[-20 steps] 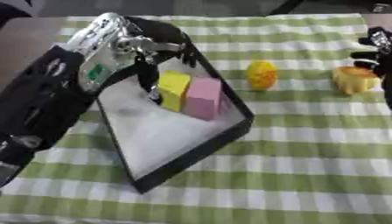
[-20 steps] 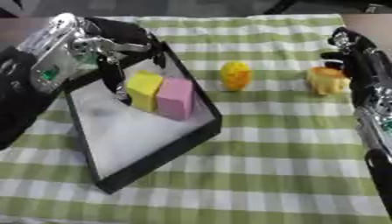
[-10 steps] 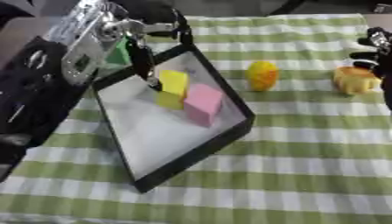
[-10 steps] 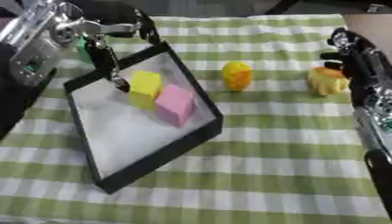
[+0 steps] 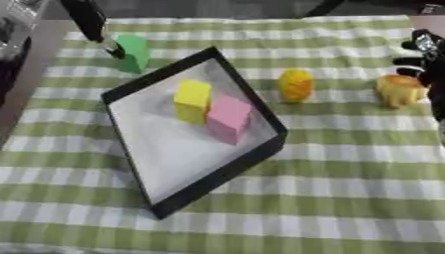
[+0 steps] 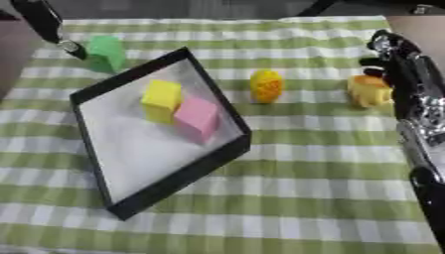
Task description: Pick up objects on the table and place them in the box.
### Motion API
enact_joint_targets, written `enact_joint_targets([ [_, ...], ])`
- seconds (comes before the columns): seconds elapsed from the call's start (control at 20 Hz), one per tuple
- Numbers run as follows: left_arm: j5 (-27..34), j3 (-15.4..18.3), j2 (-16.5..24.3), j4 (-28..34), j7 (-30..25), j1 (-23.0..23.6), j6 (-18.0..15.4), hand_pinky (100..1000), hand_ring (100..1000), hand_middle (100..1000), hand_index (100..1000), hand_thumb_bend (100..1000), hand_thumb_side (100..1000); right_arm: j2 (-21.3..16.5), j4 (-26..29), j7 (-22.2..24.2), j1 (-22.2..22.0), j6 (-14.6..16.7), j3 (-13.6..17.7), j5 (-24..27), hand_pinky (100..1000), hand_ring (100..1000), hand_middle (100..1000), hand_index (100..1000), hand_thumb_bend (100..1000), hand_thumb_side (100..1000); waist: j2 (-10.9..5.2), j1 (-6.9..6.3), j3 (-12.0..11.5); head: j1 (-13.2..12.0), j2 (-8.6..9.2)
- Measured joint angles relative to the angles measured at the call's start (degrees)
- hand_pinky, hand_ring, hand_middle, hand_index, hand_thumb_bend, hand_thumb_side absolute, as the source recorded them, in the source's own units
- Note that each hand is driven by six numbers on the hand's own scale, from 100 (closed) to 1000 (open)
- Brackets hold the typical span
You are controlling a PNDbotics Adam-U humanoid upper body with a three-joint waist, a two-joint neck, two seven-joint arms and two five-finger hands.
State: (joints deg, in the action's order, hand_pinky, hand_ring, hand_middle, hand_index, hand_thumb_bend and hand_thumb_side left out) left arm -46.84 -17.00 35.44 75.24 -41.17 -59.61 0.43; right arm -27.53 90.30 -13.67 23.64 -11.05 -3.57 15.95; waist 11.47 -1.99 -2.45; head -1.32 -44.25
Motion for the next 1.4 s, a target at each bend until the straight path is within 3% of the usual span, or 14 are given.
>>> enact_joint_targets([
  [0.5,-1.8,3.4,-0.9,-11.0,2.4,-1.3,0.9,810,827,800,840,766,127,-0.3,0.3,0.0,0.7,0.0,0.0,0.0,779,715,774,868,100,682,0.08,0.01,1.9,-0.7,0.14],
  [0.85,-1.9,5.2,-2.2,-16.4,2.6,-2.8,1.0,803,818,796,858,783,150,-0.8,0.6,0.0,1.6,0.0,-0.1,0.0,779,715,773,868,100,685,1.23,0.01,3.6,-1.6,2.06],
  [1.4,-2.5,6.9,-2.7,-21.0,0.1,-4.0,1.4,811,827,806,864,813,100,-1.3,0.7,0.1,2.4,-0.1,-0.3,0.0,779,716,773,868,100,693,3.55,-0.02,5.2,-2.2,4.64],
])
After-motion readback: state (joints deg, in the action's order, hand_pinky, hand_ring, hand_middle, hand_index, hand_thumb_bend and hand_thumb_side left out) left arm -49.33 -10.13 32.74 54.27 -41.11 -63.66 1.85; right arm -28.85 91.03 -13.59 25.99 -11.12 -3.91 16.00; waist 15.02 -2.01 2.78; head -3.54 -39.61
